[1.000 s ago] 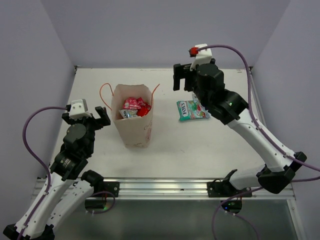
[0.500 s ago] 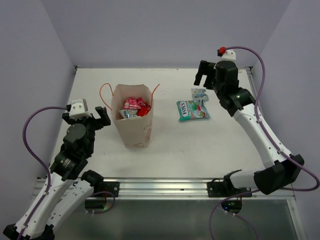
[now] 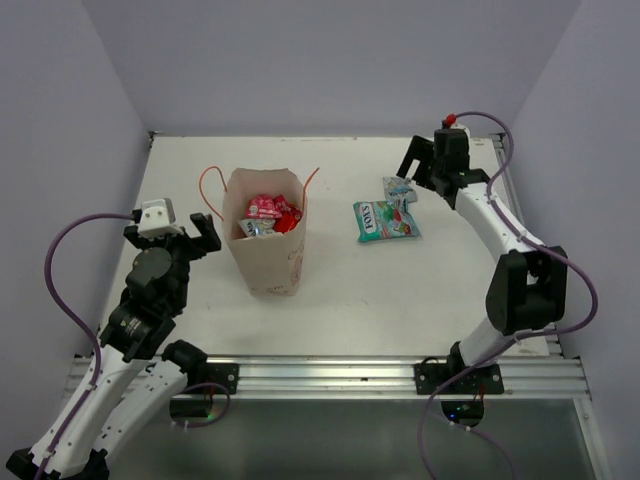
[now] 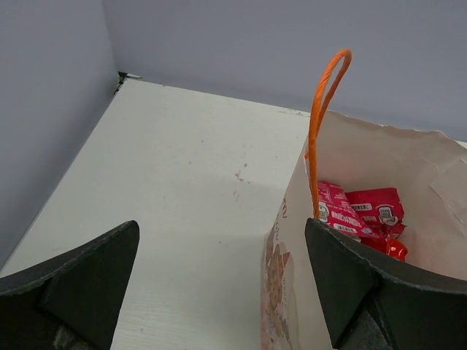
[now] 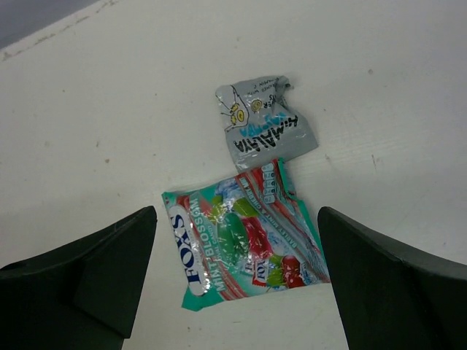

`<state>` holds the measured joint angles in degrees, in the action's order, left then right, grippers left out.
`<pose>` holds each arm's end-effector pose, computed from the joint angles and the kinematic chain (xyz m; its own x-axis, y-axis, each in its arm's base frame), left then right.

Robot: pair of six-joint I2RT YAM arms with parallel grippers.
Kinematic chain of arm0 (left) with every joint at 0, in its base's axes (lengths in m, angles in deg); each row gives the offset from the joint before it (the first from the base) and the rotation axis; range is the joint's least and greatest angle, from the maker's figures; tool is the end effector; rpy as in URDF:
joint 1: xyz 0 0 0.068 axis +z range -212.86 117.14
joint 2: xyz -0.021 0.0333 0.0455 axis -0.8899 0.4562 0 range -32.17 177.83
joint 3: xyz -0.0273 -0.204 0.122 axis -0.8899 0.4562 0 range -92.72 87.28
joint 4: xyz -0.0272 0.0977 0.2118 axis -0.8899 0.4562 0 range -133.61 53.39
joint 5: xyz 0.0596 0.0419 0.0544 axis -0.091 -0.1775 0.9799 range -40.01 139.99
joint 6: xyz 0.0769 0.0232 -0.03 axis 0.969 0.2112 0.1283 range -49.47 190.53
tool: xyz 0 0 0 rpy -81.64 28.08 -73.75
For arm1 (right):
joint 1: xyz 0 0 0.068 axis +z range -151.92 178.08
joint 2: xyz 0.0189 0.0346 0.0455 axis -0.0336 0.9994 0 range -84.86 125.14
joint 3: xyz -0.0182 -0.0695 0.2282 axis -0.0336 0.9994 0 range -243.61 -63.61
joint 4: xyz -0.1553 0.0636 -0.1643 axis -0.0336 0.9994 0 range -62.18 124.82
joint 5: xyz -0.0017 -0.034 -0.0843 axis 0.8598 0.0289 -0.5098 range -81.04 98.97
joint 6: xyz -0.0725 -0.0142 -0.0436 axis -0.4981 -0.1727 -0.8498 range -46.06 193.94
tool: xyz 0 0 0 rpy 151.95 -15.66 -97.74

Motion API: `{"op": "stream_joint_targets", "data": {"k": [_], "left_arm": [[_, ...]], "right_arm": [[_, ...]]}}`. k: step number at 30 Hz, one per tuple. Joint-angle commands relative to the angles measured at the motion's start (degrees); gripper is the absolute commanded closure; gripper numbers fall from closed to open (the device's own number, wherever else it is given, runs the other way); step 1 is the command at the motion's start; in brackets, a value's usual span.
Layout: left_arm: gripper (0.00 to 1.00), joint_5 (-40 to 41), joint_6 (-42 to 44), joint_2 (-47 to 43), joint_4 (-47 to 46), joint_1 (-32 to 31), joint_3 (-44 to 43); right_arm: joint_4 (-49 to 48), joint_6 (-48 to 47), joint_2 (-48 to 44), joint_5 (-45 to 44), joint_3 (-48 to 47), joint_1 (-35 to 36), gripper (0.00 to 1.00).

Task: Place the snacks into the paper bag
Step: Pick up the snack from the center of the board.

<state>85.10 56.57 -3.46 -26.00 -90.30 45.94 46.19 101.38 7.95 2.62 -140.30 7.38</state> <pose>0.1552 -0.0316 0.3176 -0.0430 -0.2000 -0.9788 -0.1462 0.9705 -0.1919 0.3751 0.0530 0.2555 -0.5286 0.3775 -0.7603 0.1948 0.9257 0.3243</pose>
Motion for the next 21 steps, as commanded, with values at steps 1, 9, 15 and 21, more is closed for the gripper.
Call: {"op": "stream_joint_targets", "data": {"k": [1,9,15,21], "left_arm": [[0.00,0.04,0.16,-0.67,-2.49,0.11,0.56],[0.00,-0.22,0.33,-1.02,-2.66,0.11,0.65],[0.00,-2.68,0.95,-2.16,-3.37,0.11,0.74],[0.00,-6.46,1.91,-4.18,-3.81,0.11,1.00]], "right_arm": [[-2.64,-1.85,3.75,2.22,-2.84,-0.42,0.04],[-1.85,-5.12,13.61,2.13,-8.56,-1.56,0.05],[-1.85,-4.94,20.47,4.06,-12.16,-2.62,0.06],[-3.34,-5.20,24.34,5.73,-14.19,-2.80,0.06]]}}
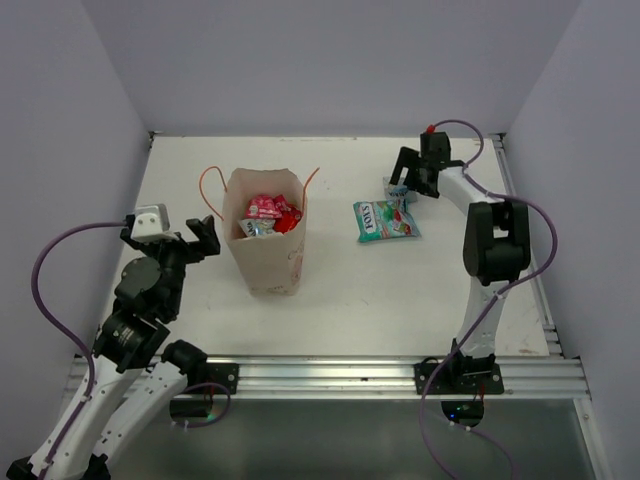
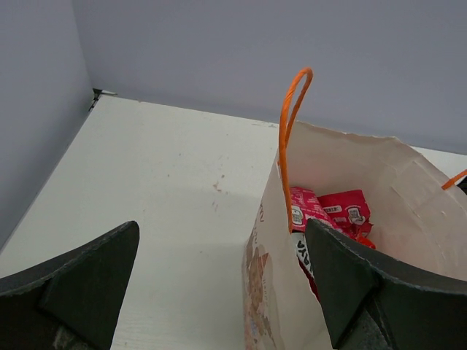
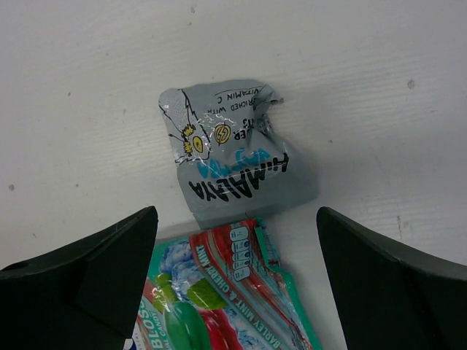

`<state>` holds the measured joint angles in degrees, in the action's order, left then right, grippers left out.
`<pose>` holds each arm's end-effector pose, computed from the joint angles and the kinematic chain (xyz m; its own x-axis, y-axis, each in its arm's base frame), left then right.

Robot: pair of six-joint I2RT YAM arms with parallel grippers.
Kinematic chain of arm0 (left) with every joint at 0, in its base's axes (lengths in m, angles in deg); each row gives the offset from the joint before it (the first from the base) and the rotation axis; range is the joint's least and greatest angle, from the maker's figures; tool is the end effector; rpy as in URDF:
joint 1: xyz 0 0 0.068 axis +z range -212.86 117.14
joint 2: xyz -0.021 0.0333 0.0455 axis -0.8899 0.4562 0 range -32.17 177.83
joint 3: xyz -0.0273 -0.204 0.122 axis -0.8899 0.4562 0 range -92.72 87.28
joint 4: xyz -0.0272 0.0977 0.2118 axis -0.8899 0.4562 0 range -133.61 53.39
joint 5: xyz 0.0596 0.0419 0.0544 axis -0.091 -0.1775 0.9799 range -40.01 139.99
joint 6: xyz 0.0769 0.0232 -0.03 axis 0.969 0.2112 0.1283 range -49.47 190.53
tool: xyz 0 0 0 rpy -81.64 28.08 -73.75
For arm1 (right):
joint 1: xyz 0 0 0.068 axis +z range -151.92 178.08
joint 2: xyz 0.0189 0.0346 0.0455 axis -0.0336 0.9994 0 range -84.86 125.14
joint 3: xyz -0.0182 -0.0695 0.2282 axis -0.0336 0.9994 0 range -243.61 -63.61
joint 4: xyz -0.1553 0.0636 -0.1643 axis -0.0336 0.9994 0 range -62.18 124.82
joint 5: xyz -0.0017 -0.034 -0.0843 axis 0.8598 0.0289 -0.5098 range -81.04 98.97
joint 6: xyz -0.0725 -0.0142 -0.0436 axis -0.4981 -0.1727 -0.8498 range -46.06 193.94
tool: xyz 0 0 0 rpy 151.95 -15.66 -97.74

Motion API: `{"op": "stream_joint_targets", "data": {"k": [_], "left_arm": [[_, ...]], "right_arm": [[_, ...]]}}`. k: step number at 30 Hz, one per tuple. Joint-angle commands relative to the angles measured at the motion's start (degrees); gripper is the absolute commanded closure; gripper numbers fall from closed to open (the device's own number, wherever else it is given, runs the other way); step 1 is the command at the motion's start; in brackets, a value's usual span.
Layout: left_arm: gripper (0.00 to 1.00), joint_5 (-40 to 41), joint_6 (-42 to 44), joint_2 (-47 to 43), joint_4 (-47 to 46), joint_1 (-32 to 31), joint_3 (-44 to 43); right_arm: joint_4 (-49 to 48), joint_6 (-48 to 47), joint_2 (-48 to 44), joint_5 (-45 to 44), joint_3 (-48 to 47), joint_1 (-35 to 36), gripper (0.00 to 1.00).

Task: Place the snacks into the paper bag
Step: Pick up the snack from the center of the board.

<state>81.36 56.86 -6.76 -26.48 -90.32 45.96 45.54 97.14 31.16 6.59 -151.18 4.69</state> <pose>0.1452 -0.0311 0.3258 -0.0022 -0.2262 -0.9741 -0.0705 0.9717 -0.2255 0.4404 0.0479 0.1612 -0.6928 0.3159 -0.6483 0.2028 0.9480 0.2453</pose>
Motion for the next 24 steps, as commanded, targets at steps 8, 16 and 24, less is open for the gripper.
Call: {"op": "stream_joint_targets", "data": {"k": [8,16,24], "left_arm": [[0.00,-6.33,-0.39,-3.35,1.41,0.13,0.36],[0.00,-12.02,-0.92,-7.65,3.80,0.13,2.73],[0.00,-13.80,1.10,-9.68,1.07,0.13,4.23]], "right_arm": [[-0.93,-1.40,6.05,2.19,-8.23,-0.55,0.06],[1.00,-2.19,11.32,1.23,-11.13,-0.46,0.07],[4.86,-4.30,16.24,-0.53,-15.00,-0.55,0.14]]}}
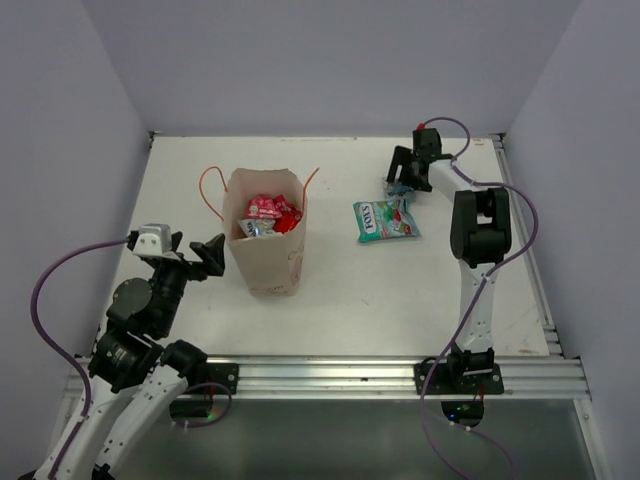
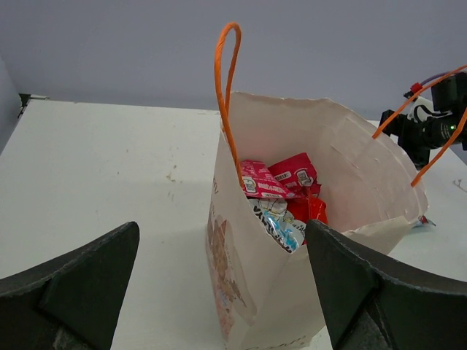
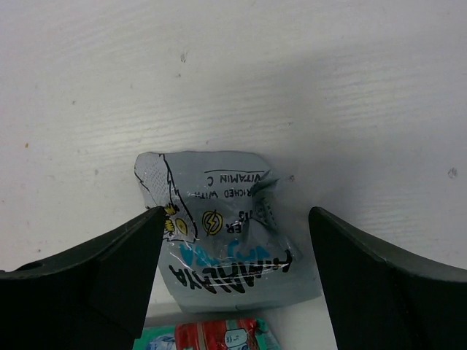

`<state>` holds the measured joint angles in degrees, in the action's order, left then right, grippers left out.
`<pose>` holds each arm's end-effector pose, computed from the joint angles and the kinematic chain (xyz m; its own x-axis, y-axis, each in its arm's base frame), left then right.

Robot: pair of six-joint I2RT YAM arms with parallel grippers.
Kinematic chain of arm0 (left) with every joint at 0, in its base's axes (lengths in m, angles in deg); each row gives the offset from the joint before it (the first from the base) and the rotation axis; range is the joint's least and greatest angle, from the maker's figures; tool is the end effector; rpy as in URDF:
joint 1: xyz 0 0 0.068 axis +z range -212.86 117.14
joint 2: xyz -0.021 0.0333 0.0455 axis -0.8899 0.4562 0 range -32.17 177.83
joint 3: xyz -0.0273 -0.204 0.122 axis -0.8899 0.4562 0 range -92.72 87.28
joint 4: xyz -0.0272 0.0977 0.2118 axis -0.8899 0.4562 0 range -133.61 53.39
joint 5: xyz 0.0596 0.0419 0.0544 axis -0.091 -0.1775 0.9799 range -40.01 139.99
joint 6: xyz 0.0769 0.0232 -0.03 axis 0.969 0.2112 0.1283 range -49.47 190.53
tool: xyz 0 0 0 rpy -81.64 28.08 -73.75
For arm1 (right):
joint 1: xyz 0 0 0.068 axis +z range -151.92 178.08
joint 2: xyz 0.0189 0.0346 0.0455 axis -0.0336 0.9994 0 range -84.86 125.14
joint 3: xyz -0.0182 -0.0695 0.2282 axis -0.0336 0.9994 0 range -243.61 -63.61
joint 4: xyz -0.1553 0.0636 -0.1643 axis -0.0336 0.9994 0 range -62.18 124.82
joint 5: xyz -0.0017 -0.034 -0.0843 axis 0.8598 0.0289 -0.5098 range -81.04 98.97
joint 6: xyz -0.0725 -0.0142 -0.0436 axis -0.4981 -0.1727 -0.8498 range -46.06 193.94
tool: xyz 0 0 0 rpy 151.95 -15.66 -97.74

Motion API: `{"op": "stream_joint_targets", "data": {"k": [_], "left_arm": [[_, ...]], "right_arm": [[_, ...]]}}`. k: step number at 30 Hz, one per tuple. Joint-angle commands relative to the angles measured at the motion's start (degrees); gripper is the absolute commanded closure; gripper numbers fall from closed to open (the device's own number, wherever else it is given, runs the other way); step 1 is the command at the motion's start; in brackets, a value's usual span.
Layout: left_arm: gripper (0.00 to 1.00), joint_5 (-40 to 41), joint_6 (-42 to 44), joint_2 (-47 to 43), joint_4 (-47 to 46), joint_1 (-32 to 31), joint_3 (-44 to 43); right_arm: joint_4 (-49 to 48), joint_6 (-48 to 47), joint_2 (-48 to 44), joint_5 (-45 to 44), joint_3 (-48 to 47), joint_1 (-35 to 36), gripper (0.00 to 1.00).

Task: Place the snacks into the paper bag
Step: Pick up the snack from the center of the board.

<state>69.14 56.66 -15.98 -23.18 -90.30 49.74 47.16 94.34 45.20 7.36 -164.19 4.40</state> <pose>0.1224 -0.0356 0.3143 -0.0207 -0.2444 -0.9695 0.1435 0.9589 -0.2448 0.4812 0.0512 0.1220 -0.7332 0.2693 -0.6244 0.1748 0.9620 0.2097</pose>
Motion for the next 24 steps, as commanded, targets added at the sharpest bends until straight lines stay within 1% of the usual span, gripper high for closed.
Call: {"op": "stream_joint_targets", "data": {"k": [1,2,3,6,7,11,13,14,16,17,20,21,24], "left_arm": [[0.00,-1.58,1.30,-0.45,-2.23,0.11,0.45],[0.00,-1.58,1.39,-0.45,-2.23,0.11,0.54],[0.00,-1.49,1.47,-0.45,-2.41,0.11,0.62],[0.00,-1.40,1.56,-0.10,-2.85,0.11,0.71],[0.00,-1.40,1.56,-0.01,-2.85,0.11,0.80],[0.00,-1.05,1.56,0.16,-2.67,0.11,0.80],[0.00,-1.05,1.56,0.16,-2.85,0.11,0.80],[0.00,-1.05,1.56,-0.01,-2.85,0.11,0.80],[0.00,-1.05,1.56,-0.01,-2.76,0.11,0.80],[0.00,-0.97,1.56,-0.01,-2.67,0.11,0.80],[0.00,-1.23,1.48,-0.10,-2.67,0.11,0.89],[0.00,-1.49,1.48,-0.10,-2.67,0.11,0.89],[0.00,-1.93,1.56,-0.01,-2.76,0.11,0.89]], "right_arm": [[4.21,-1.77,2.56,-1.73,-2.60,-0.18,0.16],[5.01,-2.21,3.00,-1.99,-3.04,-0.26,0.17],[5.36,-2.21,3.09,-2.00,-3.14,-0.18,0.23],[7.55,-2.04,3.53,-2.09,-3.49,-0.26,0.29],[8.00,-1.86,3.62,-2.26,-3.40,-0.26,0.35],[8.27,-1.42,2.75,-2.87,-1.39,-0.18,0.49],[7.39,-1.42,1.61,-3.05,-0.24,-0.44,0.58],[7.30,-1.07,1.34,-3.31,0.63,-0.53,0.65],[7.04,-0.72,0.03,-3.75,1.69,-1.05,0.71],[6.77,-0.11,-0.42,-4.02,3.09,-1.40,0.79],[5.72,1.30,-2.78,-5.25,6.51,-2.63,0.90],[5.46,1.65,-3.40,-5.25,7.49,-2.98,0.96],[4.58,3.41,-6.39,-4.90,11.53,-4.65,1.00]]}}
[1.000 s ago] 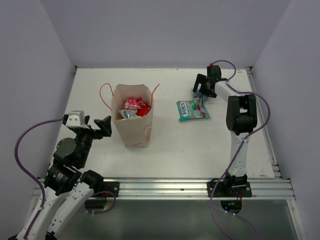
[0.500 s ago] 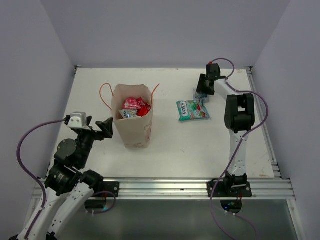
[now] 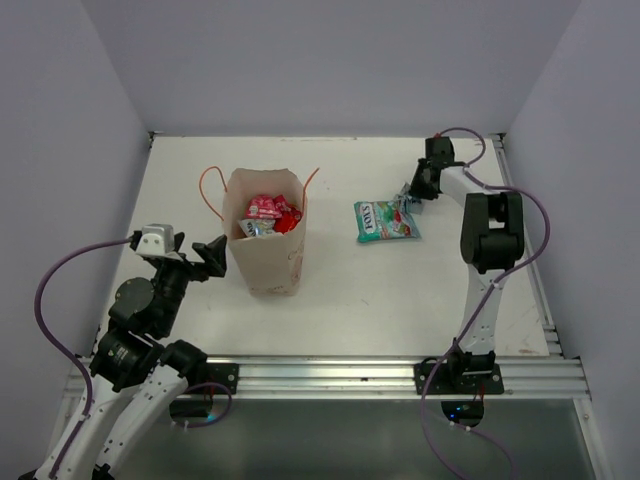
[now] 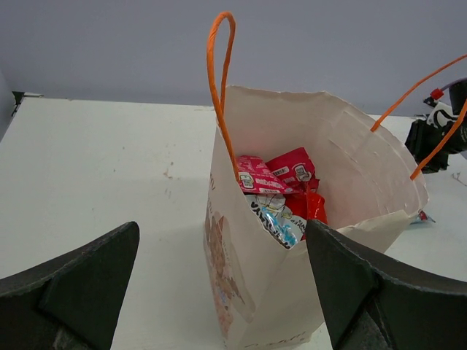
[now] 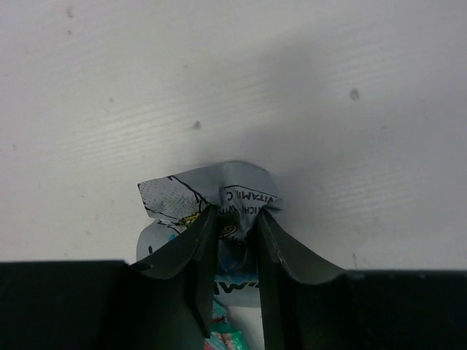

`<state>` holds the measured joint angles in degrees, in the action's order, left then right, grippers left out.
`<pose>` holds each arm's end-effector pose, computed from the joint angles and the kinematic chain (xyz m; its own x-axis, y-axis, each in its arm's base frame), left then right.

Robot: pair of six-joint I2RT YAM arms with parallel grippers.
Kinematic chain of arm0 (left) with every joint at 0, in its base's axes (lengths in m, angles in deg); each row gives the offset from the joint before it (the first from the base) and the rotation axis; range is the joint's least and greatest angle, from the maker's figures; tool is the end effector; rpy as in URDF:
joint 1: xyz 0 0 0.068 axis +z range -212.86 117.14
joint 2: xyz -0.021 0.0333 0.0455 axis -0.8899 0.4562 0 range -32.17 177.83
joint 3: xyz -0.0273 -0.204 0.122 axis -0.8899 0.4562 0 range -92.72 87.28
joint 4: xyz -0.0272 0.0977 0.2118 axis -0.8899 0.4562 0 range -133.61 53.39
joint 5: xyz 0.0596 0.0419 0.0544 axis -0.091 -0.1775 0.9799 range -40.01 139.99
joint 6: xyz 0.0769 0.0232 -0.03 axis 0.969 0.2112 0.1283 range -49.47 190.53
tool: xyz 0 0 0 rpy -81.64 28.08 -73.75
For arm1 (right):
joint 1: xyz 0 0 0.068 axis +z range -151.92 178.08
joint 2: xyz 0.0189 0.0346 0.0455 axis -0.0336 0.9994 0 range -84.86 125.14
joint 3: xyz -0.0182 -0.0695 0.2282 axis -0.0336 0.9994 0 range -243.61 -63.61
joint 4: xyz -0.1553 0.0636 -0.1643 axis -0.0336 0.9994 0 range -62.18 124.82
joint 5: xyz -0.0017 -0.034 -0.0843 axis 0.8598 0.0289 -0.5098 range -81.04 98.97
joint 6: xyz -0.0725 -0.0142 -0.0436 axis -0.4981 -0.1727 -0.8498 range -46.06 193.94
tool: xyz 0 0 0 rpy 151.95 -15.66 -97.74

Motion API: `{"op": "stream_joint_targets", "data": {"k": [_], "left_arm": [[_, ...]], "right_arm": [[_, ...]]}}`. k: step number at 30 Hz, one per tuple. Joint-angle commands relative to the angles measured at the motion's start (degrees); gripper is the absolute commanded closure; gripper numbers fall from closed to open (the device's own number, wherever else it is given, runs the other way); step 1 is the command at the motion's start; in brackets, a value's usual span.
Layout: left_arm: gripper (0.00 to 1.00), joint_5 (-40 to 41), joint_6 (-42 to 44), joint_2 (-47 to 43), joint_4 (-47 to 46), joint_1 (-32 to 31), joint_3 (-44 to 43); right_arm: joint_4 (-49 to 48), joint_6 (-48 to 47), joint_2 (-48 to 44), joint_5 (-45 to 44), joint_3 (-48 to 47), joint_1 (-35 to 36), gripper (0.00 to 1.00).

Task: Place the snacks into the paper bag
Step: Pick up the snack from the center of the board.

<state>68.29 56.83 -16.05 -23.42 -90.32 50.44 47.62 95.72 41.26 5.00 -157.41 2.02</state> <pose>0.1234 -0.0374 0.3111 -0.0296 -0.2380 -0.9708 0.1567 0.9581 -0.2396 0.4611 0.0265 0.1157 -0.7410 0.3200 -0.5904 0.2678 0.9470 0.1771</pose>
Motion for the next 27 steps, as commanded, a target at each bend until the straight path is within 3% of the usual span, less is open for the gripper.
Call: {"op": "stream_joint_targets", "data": {"k": [1,13,27], "left_arm": [[0.00,-1.25,1.39,0.23,-2.61,0.13,0.19],[0.00,-2.04,1.39,1.37,-2.78,0.13,0.19],[0.00,-2.75,1.56,2.86,-2.78,0.13,0.10]], "right_arm": [[4.03,2.39,-3.33,-1.84,5.72,-2.97,1.00],[-0.54,5.64,-23.72,-4.21,20.75,-3.33,1.00],[0.16,3.53,-44.82,-3.95,24.72,-2.89,1.00]]}}
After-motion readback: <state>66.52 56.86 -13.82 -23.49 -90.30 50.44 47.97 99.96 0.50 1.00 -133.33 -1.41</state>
